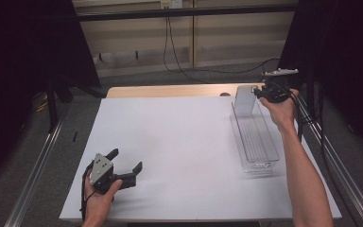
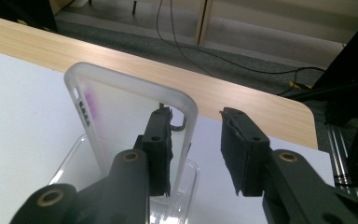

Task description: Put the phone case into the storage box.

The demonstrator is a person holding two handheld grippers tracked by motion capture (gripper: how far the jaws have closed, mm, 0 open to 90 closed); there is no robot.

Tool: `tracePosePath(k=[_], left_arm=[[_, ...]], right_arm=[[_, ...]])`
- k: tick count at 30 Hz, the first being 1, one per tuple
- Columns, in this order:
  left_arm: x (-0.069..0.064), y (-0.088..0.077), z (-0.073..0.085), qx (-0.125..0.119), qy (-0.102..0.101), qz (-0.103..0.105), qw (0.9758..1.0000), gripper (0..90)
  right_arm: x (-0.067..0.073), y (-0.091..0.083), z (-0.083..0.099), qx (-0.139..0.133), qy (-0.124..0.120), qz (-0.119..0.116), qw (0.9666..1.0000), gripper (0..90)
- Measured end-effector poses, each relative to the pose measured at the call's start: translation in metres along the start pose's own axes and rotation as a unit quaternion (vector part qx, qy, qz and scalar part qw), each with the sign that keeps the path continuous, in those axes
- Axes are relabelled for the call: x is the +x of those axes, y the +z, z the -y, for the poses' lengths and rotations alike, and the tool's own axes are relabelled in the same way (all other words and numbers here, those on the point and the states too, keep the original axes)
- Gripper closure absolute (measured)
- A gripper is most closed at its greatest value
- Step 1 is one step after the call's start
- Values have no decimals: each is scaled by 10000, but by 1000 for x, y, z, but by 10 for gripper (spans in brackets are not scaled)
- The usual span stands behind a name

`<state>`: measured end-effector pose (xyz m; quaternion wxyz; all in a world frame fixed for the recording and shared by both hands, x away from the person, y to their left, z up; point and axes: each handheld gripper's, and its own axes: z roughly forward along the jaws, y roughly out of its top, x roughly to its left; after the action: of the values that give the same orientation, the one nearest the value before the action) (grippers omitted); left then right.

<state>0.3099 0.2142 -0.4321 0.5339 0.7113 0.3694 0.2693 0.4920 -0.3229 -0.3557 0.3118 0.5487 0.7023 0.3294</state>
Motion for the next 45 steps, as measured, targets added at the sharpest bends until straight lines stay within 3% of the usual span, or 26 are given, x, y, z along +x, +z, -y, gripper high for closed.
tracePosePath(k=[10, 15, 25, 32, 42, 45], left_arm=[[1, 2, -2, -11, 10, -65, 10000, 23], [2, 9, -3, -77, -26, -27, 10000, 22], [1, 11, -3, -12, 42, -33, 10000, 23], [1, 11, -3, -22, 16, -31, 10000, 23], [2, 2, -4, -122, 0, -21, 9999, 23], [3, 1, -4, -142, -9, -7, 9999, 23]], right_arm=[[-2, -4, 4, -26, 52, -5, 10000, 541], [-1, -3, 8, -44, 171, -104, 9998, 420], [-1, -6, 14, 16, 279, 13, 9996, 157], [0, -8, 18, -105, 399, 14, 9991, 50], [8, -16, 19, -420, 590, -26, 9974, 89], [10, -18, 22, -464, 682, 63, 9966, 109]])
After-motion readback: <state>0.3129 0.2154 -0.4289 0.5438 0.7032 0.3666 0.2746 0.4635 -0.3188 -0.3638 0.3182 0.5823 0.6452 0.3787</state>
